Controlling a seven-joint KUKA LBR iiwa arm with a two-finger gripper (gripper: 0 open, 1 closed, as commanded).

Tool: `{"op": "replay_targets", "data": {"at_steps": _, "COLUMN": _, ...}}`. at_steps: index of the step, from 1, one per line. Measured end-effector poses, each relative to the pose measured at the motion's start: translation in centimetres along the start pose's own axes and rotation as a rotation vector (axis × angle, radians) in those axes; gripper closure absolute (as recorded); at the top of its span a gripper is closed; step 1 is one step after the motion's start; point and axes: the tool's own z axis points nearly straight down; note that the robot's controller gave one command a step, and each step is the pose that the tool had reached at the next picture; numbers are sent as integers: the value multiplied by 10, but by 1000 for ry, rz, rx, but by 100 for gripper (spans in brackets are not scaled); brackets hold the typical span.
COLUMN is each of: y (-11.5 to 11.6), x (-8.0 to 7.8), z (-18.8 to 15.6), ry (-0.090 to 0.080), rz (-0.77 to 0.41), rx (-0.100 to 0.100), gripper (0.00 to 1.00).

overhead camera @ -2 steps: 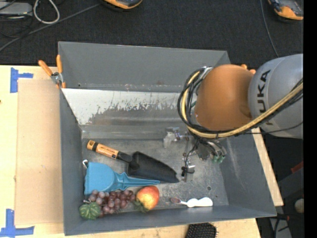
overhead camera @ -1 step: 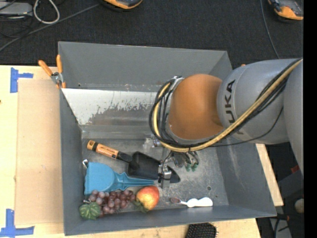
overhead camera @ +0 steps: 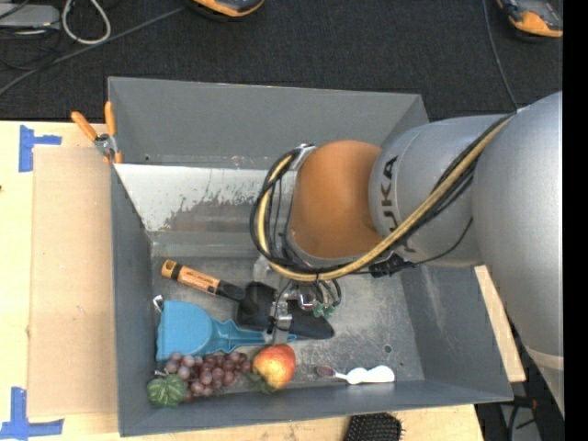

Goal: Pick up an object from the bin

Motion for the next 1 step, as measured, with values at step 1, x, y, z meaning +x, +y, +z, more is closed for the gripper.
{"op": "replay_targets", "data": {"at_steps": 1, "y": 7, "x": 22, "z": 40, "ry": -1, "rz": 240, "rx": -2, "gripper": 0}}
